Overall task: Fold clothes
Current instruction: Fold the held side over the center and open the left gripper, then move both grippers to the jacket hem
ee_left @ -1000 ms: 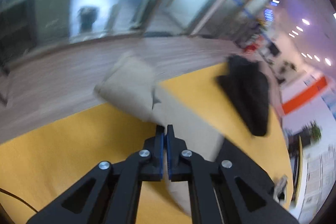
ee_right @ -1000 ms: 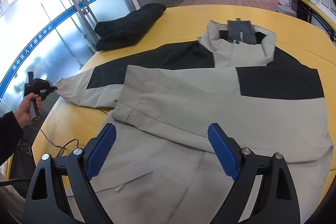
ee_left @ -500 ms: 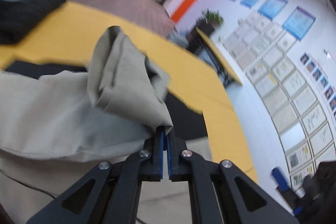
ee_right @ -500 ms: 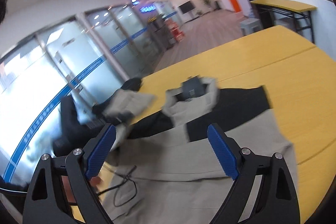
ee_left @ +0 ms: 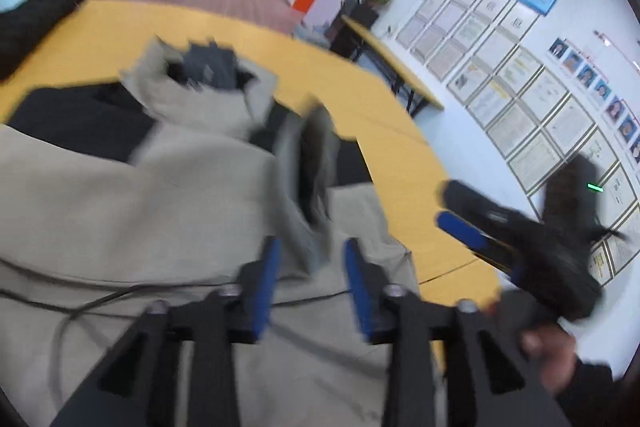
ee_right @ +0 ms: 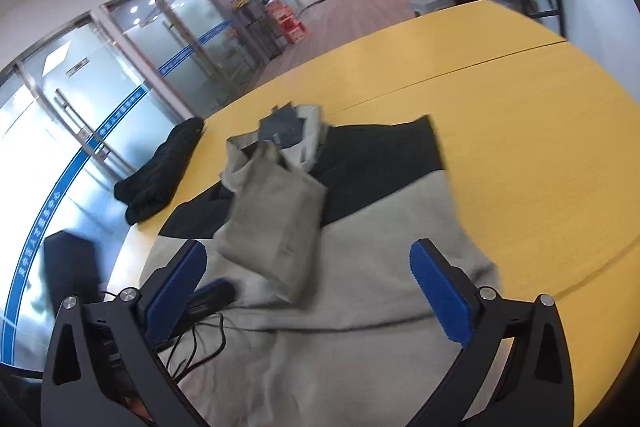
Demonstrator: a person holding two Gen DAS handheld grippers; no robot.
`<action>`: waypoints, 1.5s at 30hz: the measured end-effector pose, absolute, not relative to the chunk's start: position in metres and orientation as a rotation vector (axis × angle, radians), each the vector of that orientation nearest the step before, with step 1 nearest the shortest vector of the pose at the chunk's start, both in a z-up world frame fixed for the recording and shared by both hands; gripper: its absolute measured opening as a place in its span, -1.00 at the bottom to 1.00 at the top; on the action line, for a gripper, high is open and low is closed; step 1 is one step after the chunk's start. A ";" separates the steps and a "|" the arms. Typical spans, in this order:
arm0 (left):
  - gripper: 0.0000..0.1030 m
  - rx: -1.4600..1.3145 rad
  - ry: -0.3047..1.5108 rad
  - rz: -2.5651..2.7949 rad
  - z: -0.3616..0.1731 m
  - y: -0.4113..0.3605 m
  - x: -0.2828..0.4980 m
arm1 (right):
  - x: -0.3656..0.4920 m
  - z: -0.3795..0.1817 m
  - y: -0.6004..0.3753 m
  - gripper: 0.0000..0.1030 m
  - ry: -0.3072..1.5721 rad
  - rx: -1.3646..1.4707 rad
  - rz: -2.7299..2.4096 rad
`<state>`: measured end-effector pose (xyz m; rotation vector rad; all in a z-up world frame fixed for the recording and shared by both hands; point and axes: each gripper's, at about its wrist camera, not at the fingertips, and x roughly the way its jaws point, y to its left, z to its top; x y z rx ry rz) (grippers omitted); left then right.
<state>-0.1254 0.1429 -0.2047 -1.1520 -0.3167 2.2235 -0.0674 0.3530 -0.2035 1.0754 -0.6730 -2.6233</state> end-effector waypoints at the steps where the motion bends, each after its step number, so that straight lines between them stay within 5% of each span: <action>1: 0.29 -1.138 -0.301 2.269 -0.200 0.119 -0.125 | -0.077 -0.207 0.344 1.00 -0.655 1.079 -2.601; 2: 0.43 -1.126 -0.284 2.315 -0.196 0.096 -0.125 | -0.088 -0.215 0.332 1.00 -0.618 1.111 -2.590; 5: 0.41 -1.300 -0.229 2.397 -0.225 0.010 -0.156 | -0.122 -0.249 0.296 1.00 -0.460 1.278 -2.579; 8: 0.00 -1.505 -0.268 2.356 -0.279 -0.036 -0.193 | -0.139 -0.282 0.288 0.97 -0.362 1.416 -2.636; 10: -0.27 -1.539 -0.293 2.330 -0.306 -0.054 -0.207 | -0.144 -0.293 0.303 0.27 -0.439 1.468 -2.660; 11: -0.30 -1.487 -0.284 2.357 -0.305 -0.060 -0.209 | -0.145 -0.295 0.313 -0.75 -0.502 1.500 -2.651; 12: -0.30 -1.481 -0.274 2.342 -0.308 -0.064 -0.213 | -0.143 -0.289 0.321 -0.94 -0.560 1.493 -2.647; 17: -0.36 -1.449 -0.346 2.332 -0.308 -0.077 -0.206 | -0.110 -0.240 0.357 -0.95 -0.650 1.272 -2.761; 22: -0.72 -1.448 -0.306 2.346 -0.304 -0.087 -0.200 | -0.113 -0.318 0.401 -0.94 -0.873 1.574 -2.595; 23: -0.71 -1.437 -0.262 2.349 -0.297 -0.087 -0.197 | -0.114 -0.315 0.400 -0.82 -0.848 1.568 -2.594; 25: -0.54 -1.413 -0.175 2.353 -0.284 -0.086 -0.192 | -0.117 -0.303 0.392 -0.24 -0.782 1.565 -2.581; 26: -0.42 -1.352 -0.140 2.347 -0.270 -0.085 -0.186 | -0.116 -0.293 0.388 0.27 -0.744 1.539 -2.596; 27: -0.35 -1.255 -0.109 2.330 -0.249 -0.081 -0.180 | -0.113 -0.280 0.383 0.50 -0.700 1.495 -2.625; 28: -0.28 -1.178 -0.088 2.319 -0.233 -0.077 -0.176 | -0.107 -0.264 0.378 0.53 -0.646 1.421 -2.656; 30: 0.32 -1.044 -0.041 2.344 -0.211 -0.065 -0.181 | -0.099 -0.241 0.374 0.61 -0.563 1.296 -2.697; 32: 0.49 -0.991 -0.010 2.390 -0.206 -0.066 -0.195 | -0.086 -0.224 0.369 0.65 -0.485 1.200 -2.757; 36: 0.39 -1.233 0.005 2.393 -0.263 -0.074 -0.250 | -0.088 -0.240 0.365 0.71 -0.471 1.216 -2.729; 39: 0.37 -1.290 0.133 2.417 -0.299 -0.083 -0.262 | -0.094 -0.246 0.356 0.39 -0.428 1.236 -2.693; 45: 0.26 -1.276 0.262 2.438 -0.306 -0.095 -0.257 | -0.106 -0.259 0.339 0.46 -0.345 1.274 -2.618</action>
